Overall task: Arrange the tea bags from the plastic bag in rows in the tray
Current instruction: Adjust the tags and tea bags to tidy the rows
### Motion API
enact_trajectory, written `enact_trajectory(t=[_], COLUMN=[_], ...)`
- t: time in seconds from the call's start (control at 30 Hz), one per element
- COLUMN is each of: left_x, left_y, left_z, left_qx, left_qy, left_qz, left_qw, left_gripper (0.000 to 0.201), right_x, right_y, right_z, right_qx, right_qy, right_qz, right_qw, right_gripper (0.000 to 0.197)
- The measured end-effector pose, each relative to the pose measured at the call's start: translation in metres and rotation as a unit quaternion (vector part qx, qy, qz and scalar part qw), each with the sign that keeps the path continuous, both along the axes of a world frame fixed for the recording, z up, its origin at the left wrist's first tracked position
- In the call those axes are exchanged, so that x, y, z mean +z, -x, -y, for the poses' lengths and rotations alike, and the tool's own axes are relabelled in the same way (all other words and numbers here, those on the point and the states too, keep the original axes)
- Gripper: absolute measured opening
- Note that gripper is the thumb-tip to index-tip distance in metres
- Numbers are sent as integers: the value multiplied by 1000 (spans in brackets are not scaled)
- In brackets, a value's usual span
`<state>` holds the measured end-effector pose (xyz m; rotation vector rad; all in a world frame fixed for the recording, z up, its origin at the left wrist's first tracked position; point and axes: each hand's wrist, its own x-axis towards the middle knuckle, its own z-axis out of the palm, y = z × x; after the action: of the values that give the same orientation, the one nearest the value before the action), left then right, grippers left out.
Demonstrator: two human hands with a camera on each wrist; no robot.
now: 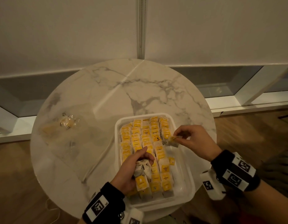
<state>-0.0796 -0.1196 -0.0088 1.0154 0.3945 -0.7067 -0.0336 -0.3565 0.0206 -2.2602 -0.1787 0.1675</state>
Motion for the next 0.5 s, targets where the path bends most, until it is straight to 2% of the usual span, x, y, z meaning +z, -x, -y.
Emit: enact_trajectory(t=[0.13,0.23,0.3,0.37,0.5], left_x=[-4,-6,-7,-9,-14], left_y=[3,5,7,8,12], left_z=[-9,-16,-19,-23,-32], left_qx=[13,28,39,51,69], left_qy=[-17,-21,-27,-30,-29], left_qz=[8,9,5,-1,4], left_qw=[1000,999,999,998,997], left_gripper=[37,34,34,32,29], right_x=[-7,-10,-12,-12,-15], right_y=[-11,-14,-15,-17,-20], right_z=[-9,-18,-23,-26,-28], right_qx=[125,183,212,218,210], right_qy=[175,286,345,376,390], right_qz=[-11,-13,-3,-6,-28], right_qw=[977,940,914,901,896], right_gripper=[10,19,17,14,15])
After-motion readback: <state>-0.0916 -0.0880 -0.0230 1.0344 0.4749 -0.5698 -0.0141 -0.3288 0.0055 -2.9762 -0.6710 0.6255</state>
